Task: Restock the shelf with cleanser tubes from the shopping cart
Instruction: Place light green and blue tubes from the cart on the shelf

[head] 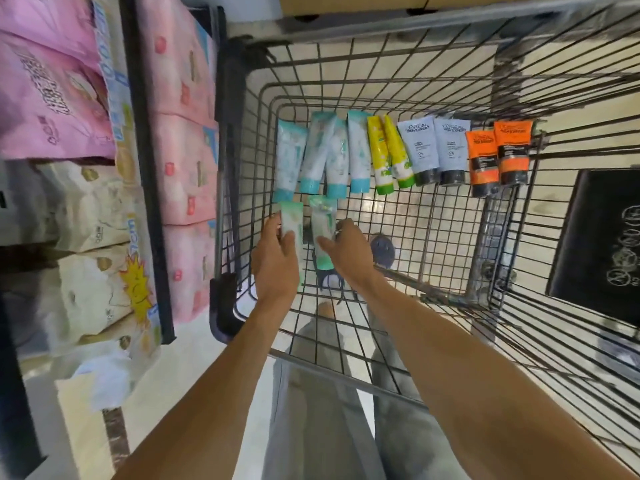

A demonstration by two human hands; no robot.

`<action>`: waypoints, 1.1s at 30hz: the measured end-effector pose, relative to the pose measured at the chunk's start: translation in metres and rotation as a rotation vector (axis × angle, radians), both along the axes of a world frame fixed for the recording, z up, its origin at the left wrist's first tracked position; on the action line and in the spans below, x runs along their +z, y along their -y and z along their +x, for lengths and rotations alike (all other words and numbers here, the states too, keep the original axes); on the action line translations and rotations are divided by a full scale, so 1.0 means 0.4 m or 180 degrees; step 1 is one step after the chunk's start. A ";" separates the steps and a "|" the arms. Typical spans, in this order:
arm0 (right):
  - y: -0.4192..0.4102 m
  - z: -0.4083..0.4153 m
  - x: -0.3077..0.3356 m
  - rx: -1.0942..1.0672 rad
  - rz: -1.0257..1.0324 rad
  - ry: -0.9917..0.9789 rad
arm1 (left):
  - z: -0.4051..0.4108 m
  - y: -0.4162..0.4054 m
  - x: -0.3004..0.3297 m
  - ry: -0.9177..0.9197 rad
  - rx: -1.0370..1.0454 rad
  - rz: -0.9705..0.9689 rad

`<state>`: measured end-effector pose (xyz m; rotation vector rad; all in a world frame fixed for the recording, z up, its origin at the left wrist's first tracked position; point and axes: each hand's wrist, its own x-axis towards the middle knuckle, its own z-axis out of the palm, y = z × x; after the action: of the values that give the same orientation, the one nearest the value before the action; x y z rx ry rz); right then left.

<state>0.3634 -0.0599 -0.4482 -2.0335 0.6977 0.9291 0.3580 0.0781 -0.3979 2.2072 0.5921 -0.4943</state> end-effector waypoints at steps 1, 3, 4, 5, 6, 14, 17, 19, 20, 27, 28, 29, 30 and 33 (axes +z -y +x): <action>0.000 0.000 -0.005 -0.0141 0.0103 -0.0008 | -0.001 -0.001 0.000 0.0016 0.0023 0.0003; 0.013 -0.004 -0.006 -0.0292 0.0313 -0.0069 | -0.005 -0.005 0.002 -0.0011 0.0068 -0.0040; 0.024 -0.007 -0.002 -0.0287 0.0394 -0.0090 | -0.005 -0.005 0.007 -0.0035 0.0064 -0.0066; 0.038 -0.011 0.003 -0.0280 0.0465 -0.0105 | -0.005 -0.005 0.010 -0.0059 0.0052 -0.0085; 0.055 -0.016 0.008 -0.0286 0.0500 -0.0154 | -0.003 -0.003 0.018 -0.0106 0.0057 -0.0071; 0.203 -0.073 0.111 -0.0568 0.0489 -0.0235 | 0.014 0.039 0.101 -0.0400 -0.0033 -0.0259; 0.236 -0.090 0.203 -0.0989 0.0484 -0.0101 | 0.023 0.059 0.167 -0.0262 -0.0134 -0.0285; 0.246 -0.095 0.280 -0.1172 0.0562 0.0009 | 0.027 0.067 0.217 -0.0179 -0.0055 -0.0523; 0.249 -0.094 0.321 -0.1225 0.0608 0.0047 | 0.029 0.070 0.244 -0.0162 -0.0016 -0.0641; 0.258 -0.098 0.583 -0.1234 0.0629 0.0527 | 0.023 0.092 0.467 0.0255 0.0083 -0.0974; 0.261 -0.100 0.617 -0.1132 0.0622 0.0615 | 0.017 0.092 0.502 0.0306 0.0119 -0.0989; 0.264 -0.101 0.645 -0.1031 0.0630 0.0703 | 0.008 0.092 0.528 0.0370 0.0189 -0.1023; 0.268 -0.100 0.671 -0.0933 0.0642 0.0773 | -0.001 0.094 0.560 0.0394 0.0287 -0.1078; 0.278 -0.100 0.734 -0.0549 0.0671 0.0971 | -0.046 0.096 0.626 0.0548 0.0491 -0.1134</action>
<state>0.3234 -0.1712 -0.1545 -1.8424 0.5710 0.5523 0.3396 0.0396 -0.1477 1.8278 0.5316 -0.2987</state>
